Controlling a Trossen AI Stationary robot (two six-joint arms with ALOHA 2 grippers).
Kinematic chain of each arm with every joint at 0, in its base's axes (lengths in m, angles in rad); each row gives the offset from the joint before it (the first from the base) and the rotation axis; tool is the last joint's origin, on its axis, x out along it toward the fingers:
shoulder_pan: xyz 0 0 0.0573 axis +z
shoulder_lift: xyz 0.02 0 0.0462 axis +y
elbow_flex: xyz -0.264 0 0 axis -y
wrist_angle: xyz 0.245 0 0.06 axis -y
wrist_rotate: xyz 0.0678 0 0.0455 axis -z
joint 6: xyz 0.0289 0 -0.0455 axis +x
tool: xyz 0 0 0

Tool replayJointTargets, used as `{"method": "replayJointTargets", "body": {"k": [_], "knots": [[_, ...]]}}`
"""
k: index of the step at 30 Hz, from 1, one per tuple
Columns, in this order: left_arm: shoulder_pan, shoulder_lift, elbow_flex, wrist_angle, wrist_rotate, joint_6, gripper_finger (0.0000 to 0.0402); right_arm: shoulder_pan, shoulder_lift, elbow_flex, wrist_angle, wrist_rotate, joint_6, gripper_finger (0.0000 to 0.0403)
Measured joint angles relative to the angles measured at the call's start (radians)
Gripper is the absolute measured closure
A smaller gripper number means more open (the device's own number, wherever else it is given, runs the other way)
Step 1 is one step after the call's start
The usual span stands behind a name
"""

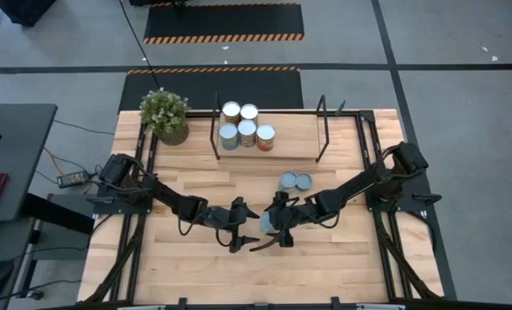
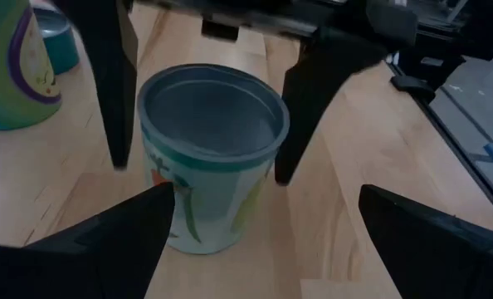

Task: Pick and place cans onto a shelf
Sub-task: Put the canned vegetables on the shelf

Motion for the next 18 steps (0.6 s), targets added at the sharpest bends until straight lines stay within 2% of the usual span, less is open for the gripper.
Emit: {"method": "replayJointTargets", "body": {"k": [7, 10, 13, 18], "knots": [[-0.001, -0.012, 0.0, -0.049, 0.003, 0.011, 0.0012, -0.024, 0.027, 0.0, 0.018, -0.018, -0.009, 0.0086], [-0.001, -0.032, -0.005, -0.065, 0.003, 0.029, 0.0012, -0.032, -0.009, 0.004, -0.034, -0.035, -0.013, 0.0115], [0.003, -0.069, -0.014, -0.09, -0.003, 0.046, 0.0012, -0.044, -0.088, 0.045, -0.15, -0.009, -0.042, 0.0126], [0.016, -0.16, -0.047, -0.155, -0.042, 0.091, 0.0012, -0.085, -0.248, 0.131, -0.375, 0.14, -0.141, 0.0118]]}}
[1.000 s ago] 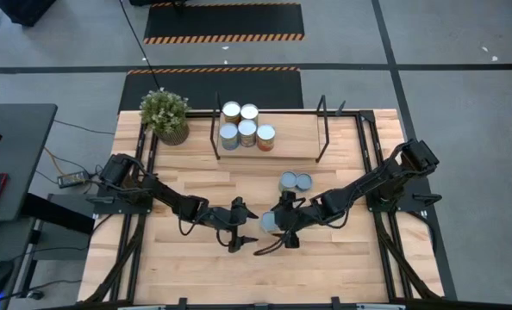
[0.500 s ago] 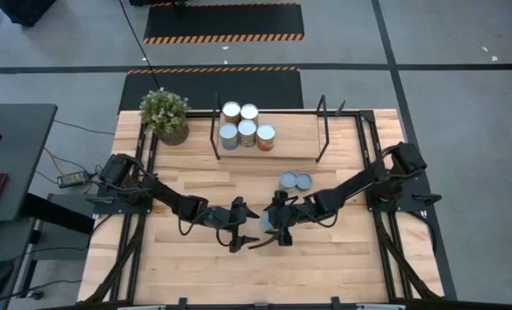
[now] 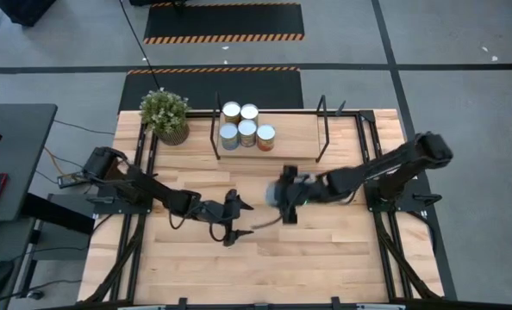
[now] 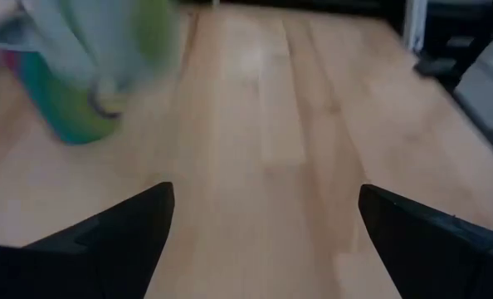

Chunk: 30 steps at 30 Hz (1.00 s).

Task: Pick and place cans onto a shelf
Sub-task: Put the canned vegetables on the shelf

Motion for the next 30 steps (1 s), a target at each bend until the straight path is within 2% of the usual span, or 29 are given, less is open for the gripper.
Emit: {"method": "replayJointTargets", "body": {"k": [4, 7, 9, 14, 18, 21, 27, 30], "knots": [[0.015, -0.11, -0.045, -0.029, -0.015, 0.042, 0.0012, -0.079, -0.144, 0.02, -0.057, 0.087, -0.092, 0.0116], [0.035, -0.195, -0.105, 0.003, -0.045, 0.086, 0.0012, -0.191, -0.218, 0.013, -0.07, 0.095, -0.171, 0.0116], [0.053, -0.252, -0.173, 0.048, -0.069, 0.111, 0.0012, -0.292, -0.242, 0.014, -0.057, 0.047, -0.214, 0.0116], [0.122, -0.341, -0.321, 0.252, -0.061, 0.116, 0.0012, -0.563, -0.247, 0.017, -0.01, -0.161, -0.296, 0.0116], [0.162, -0.409, -0.405, 0.331, -0.059, 0.114, 0.0012, -0.751, -0.183, 0.019, 0.053, -0.347, -0.33, 0.0116], [0.186, -0.47, -0.442, 0.334, -0.057, 0.117, 0.0012, -0.849, -0.088, 0.055, 0.055, -0.454, -0.34, 0.0115], [0.238, -0.631, -0.473, 0.243, -0.041, 0.141, 0.0012, -0.941, 0.134, 0.252, -0.001, -0.574, -0.394, 0.0115], [0.252, -0.732, -0.497, 0.185, -0.044, 0.159, 0.0012, -0.972, 0.225, 0.348, -0.033, -0.668, -0.4, 0.0115]]}}
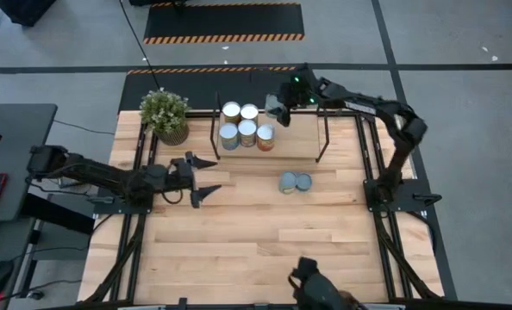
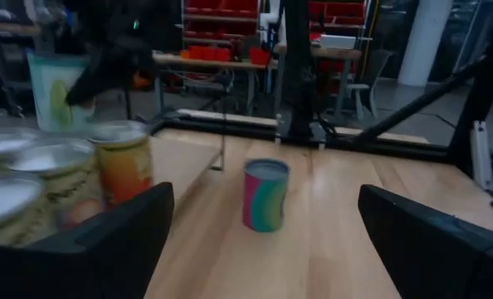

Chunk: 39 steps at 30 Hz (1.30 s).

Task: Pick and place cans onto a shelf
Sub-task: Put the canned vegetables on the shelf

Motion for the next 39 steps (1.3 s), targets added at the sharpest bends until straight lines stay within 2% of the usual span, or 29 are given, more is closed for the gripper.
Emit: {"method": "replayJointTargets", "body": {"k": [8, 16, 21, 26, 39], "knots": [[0.044, -0.294, -0.131, -0.063, -0.035, -0.002, 0.0012, -0.018, 0.174, 0.132, -0.094, -0.111, -0.07, 0.0115], [0.057, -0.525, -0.15, -0.269, -0.039, -0.04, 0.0012, -0.005, 0.197, 0.133, -0.118, -0.18, -0.121, 0.0115], [0.057, -0.633, -0.15, -0.336, -0.095, -0.015, 0.0012, 0.01, 0.197, 0.133, -0.138, -0.183, -0.148, 0.0115], [0.051, -0.679, -0.152, -0.381, -0.102, -0.04, 0.0012, 0.027, 0.197, 0.133, -0.148, -0.164, -0.154, 0.0114], [0.022, -0.678, -0.153, -0.396, -0.107, -0.067, 0.0012, 0.024, 0.197, 0.132, -0.157, -0.16, -0.124, 0.0078]]}}
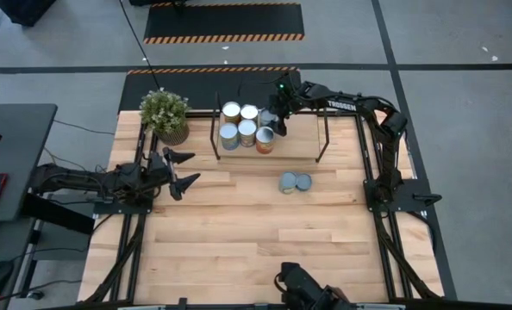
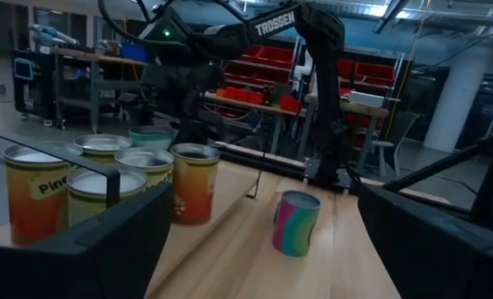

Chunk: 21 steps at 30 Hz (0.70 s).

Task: Pick and place cans onto a shelf
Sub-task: Put the canned vegetables on the shelf

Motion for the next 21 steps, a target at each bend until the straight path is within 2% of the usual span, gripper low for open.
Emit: {"method": "replayJointTargets", "body": {"k": [7, 17, 21], "knots": [[0.0, 0.0, 0.0, 0.0, -0.013, -0.004, 0.0012, -0.006, -0.001, 0.014, -0.067, 0.011, -0.003, 0.0071], [0.0, 0.0, 0.0, 0.0, -0.021, -0.007, 0.0012, 0.0, -0.01, 0.014, -0.095, 0.053, -0.028, 0.0024], [0.0, 0.001, 0.0, -0.001, -0.024, -0.007, 0.0012, 0.001, -0.047, 0.014, -0.098, 0.06, -0.033, 0.0017]]}}
